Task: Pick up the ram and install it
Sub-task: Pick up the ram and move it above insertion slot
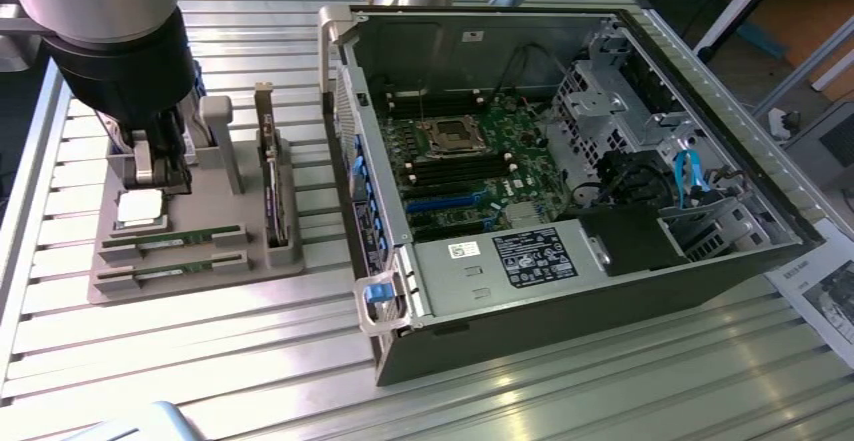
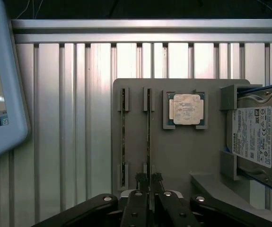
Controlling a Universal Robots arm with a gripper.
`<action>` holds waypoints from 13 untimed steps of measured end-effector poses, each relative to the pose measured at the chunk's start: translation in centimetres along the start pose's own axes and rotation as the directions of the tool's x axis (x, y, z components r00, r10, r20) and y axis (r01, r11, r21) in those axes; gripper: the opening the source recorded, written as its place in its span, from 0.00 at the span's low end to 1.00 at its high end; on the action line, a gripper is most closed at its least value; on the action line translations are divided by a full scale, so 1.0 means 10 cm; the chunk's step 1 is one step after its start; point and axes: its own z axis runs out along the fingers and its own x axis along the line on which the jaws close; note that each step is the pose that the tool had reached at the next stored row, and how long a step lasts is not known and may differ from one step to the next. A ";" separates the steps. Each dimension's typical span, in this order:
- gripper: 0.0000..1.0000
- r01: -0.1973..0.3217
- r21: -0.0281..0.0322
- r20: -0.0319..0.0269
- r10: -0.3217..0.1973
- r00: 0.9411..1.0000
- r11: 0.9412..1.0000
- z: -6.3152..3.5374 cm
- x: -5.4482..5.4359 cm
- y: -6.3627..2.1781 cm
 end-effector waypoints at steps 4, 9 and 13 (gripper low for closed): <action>0.25 0.000 0.000 0.000 0.000 1.000 1.000 -0.001 0.00 0.000; 0.25 0.000 0.000 0.000 0.000 1.000 1.000 0.002 0.01 0.006; 0.25 0.000 0.000 -0.001 0.000 1.000 1.000 0.028 0.01 0.020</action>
